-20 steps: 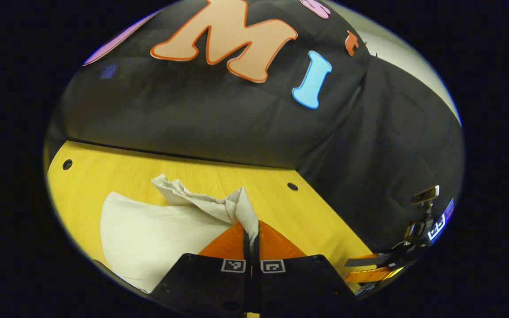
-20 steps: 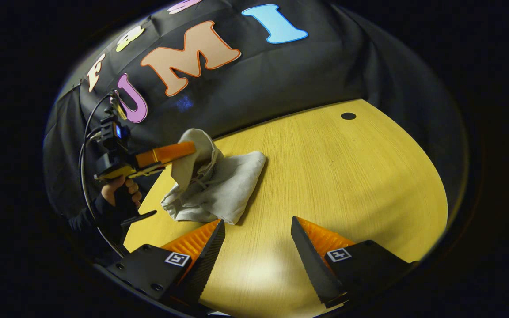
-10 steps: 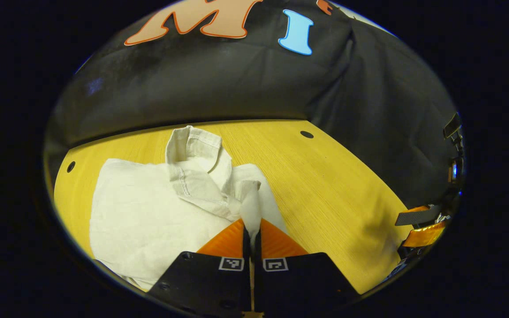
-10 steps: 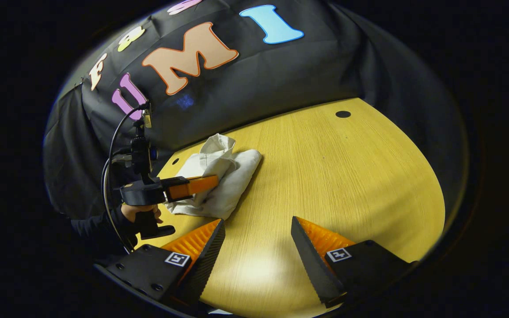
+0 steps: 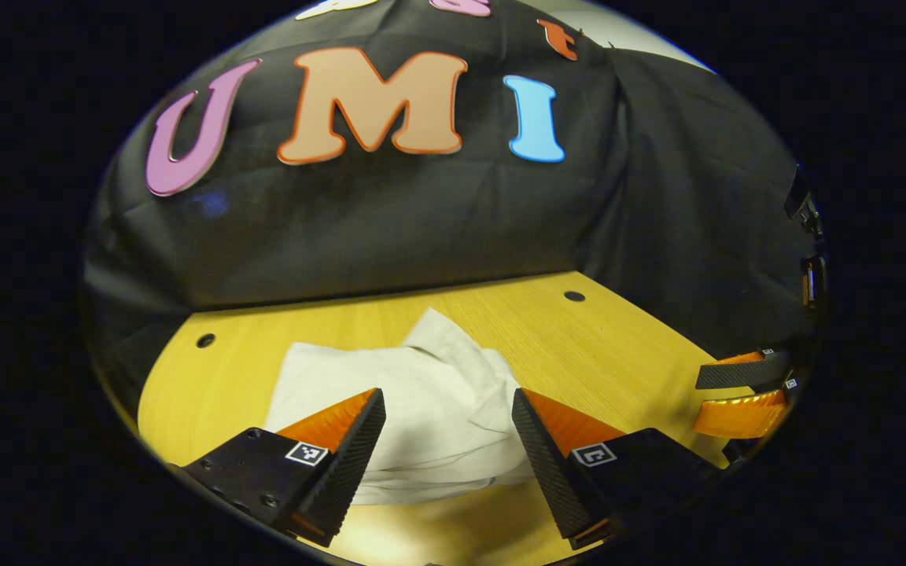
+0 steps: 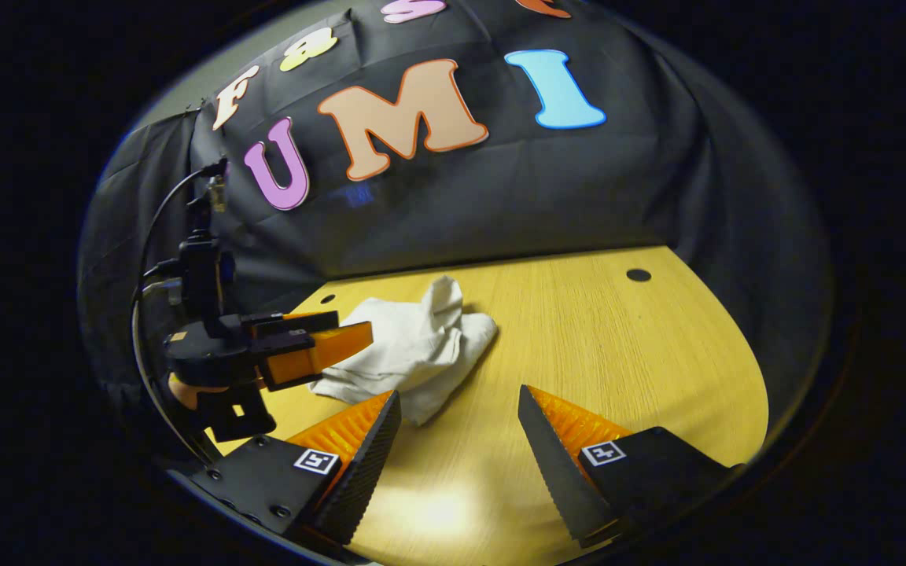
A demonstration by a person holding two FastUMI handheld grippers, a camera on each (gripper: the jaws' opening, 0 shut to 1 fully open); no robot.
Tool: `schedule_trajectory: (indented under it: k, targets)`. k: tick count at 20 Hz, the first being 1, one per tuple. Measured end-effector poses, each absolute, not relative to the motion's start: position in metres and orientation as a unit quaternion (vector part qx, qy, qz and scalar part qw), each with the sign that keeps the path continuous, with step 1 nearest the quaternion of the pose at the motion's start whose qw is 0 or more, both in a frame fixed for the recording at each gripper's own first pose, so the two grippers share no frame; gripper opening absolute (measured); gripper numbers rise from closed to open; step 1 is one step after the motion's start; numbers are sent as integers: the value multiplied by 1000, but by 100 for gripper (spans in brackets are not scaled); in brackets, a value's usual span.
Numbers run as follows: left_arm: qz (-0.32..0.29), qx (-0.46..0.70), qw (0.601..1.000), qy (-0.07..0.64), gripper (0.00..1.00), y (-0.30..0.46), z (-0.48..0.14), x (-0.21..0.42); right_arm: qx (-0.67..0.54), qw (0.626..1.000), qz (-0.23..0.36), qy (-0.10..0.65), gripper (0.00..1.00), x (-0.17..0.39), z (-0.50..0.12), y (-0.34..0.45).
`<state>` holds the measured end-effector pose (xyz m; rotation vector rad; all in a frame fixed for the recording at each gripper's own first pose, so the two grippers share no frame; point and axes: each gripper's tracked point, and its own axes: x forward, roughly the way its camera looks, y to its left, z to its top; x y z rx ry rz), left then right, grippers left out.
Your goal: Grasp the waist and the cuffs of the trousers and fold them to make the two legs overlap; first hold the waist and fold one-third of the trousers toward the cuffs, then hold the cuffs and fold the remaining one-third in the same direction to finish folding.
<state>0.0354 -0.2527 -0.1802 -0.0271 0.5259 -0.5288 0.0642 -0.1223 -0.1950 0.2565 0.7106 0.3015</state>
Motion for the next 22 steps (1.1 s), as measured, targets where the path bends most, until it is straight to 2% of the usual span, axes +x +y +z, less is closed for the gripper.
schedule_trajectory:
  k: [6, 9, 13, 19, 20, 21, 22]
  targets:
    - [-161, -18, 969, 184, 95, -128, -108, 24, 105, 953, 139, 248, 96, 79, -116, -64]
    - [-138, -31, 978, 154, 95, -82, -74, 21, 67, 968, 142, 197, 96, 75, -83, -38]
    - [-105, -21, 988, 114, 93, -51, -49, 6, 47, 978, 136, 153, 96, 68, -54, -4]
    - [-104, -17, 990, 89, 94, -27, -35, -5, 59, 980, 129, 137, 96, 61, -34, 22]
    - [-103, -22, 990, 89, 94, -24, -34, -7, 56, 982, 124, 132, 91, 62, -30, 23]
    - [-101, -26, 991, 87, 95, -20, -32, -7, 54, 983, 121, 131, 91, 61, -28, 22]
    - [-100, -28, 991, 87, 94, -18, -32, -7, 52, 983, 118, 128, 96, 61, -26, 21]
